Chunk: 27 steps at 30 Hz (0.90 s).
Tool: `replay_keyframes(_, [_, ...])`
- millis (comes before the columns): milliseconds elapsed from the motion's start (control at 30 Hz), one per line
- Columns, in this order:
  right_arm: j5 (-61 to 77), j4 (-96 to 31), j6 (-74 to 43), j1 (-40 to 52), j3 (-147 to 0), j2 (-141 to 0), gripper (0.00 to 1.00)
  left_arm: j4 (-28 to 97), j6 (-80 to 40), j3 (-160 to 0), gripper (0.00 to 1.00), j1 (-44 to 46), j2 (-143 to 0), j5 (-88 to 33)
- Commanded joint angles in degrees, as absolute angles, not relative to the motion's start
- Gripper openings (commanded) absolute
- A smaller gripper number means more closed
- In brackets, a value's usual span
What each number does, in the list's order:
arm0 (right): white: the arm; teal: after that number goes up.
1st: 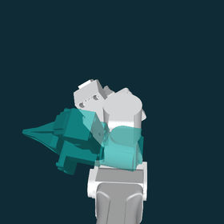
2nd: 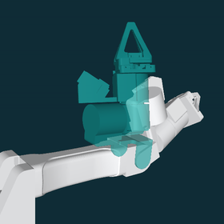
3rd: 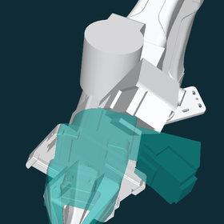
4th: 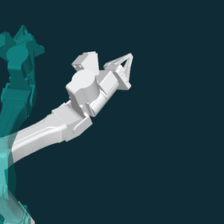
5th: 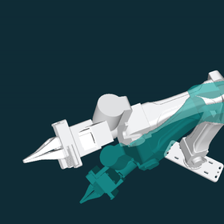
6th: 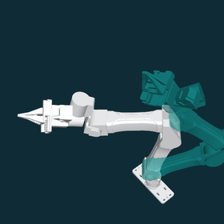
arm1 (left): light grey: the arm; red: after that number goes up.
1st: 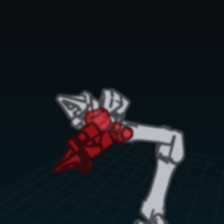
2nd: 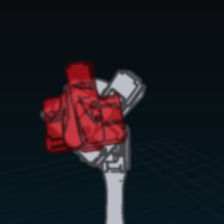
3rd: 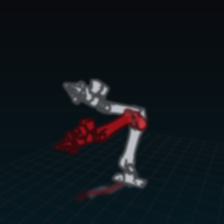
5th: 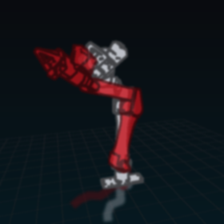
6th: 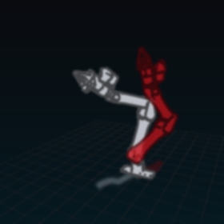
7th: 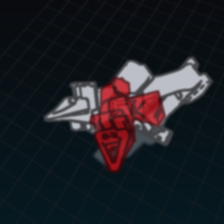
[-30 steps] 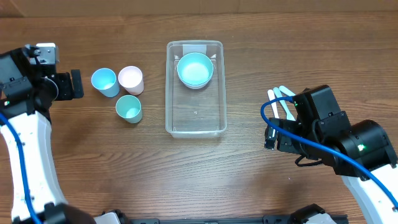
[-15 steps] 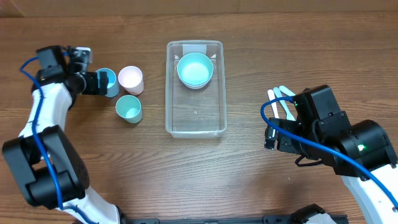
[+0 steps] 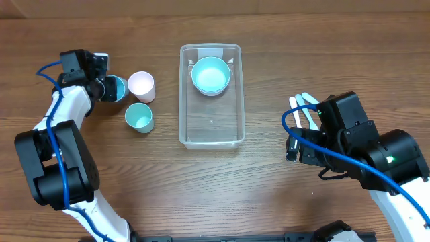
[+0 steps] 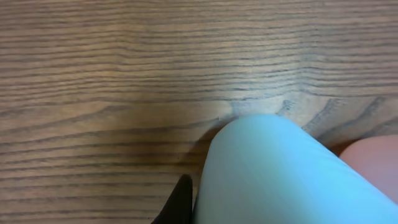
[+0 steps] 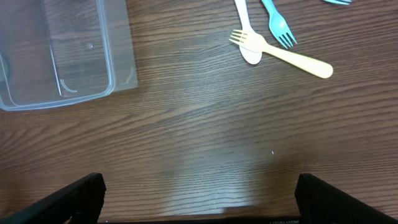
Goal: Pack container
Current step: 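Place the light blue cup upright in the container and release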
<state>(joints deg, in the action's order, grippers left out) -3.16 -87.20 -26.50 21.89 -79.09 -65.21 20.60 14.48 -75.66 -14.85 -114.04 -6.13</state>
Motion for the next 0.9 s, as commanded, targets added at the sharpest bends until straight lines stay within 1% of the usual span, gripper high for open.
replay_keyframes(0, [-3.3, -87.1, -26.1, 22.1, -79.2, -65.3, 1.00, 25.8, 11.6, -82.5, 0.04, -14.9, -114.5, -7.7])
replay_keyframes(167, [-3.3, -87.1, -26.1, 22.1, -79.2, -65.3, 1.00, 39.3, 8.2, -97.8, 0.04, -14.8, -113.0, -9.2])
replay_keyframes(300, [-3.3, -87.1, -26.1, 22.1, -79.2, -65.3, 1.00, 50.3, 9.8, -111.4, 0.04, -12.1, -108.4, -12.3])
replay_keyframes(367, [-3.3, -87.1, -26.1, 22.1, -79.2, -65.3, 1.00, 56.9, 14.1, -116.6, 0.04, -6.4, -106.6, -13.8])
replay_keyframes(400, [-3.3, -87.1, -26.1, 22.1, -79.2, -65.3, 1.00, 58.7, 14.9, -117.6, 0.04, -4.6, -106.5, -14.2])
replay_keyframes(467, [-3.3, -87.1, -26.1, 22.1, -79.2, -65.3, 1.00, 62.3, 17.6, -118.8, 0.04, 1.7, -106.5, -14.7])
replay_keyframes(500, [-3.3, -87.1, -26.1, 22.1, -79.2, -65.3, 1.00, 63.7, 20.4, -118.8, 0.04, 7.8, -106.7, -14.4])
replay_keyframes(533, [-3.3, -87.1, -26.1, 22.1, -79.2, -65.3, 1.00, 64.1, 21.7, -118.8, 0.04, 11.1, -107.0, -13.8])
replay_keyframes(600, [-3.3, -87.1, -26.1, 22.1, -79.2, -65.3, 1.00, 63.9, 22.1, -118.8, 0.04, 20.2, -108.0, -7.6])
replay_keyframes(667, [-3.3, -87.1, -26.1, 22.1, -79.2, -65.3, 1.00, 64.3, 22.5, -118.8, 0.04, 25.8, -109.4, -4.0])
replay_keyframes(733, [-3.3, -87.1, -26.1, 22.1, -79.2, -65.3, 1.00, 65.6, 22.6, -118.8, 0.04, 29.3, -112.5, -2.0])
replay_keyframes(867, [-3.3, -87.1, -26.1, 22.1, -79.2, -65.3, 1.00, 69.5, 18.7, -118.8, 0.04, 29.7, -119.4, -0.4])
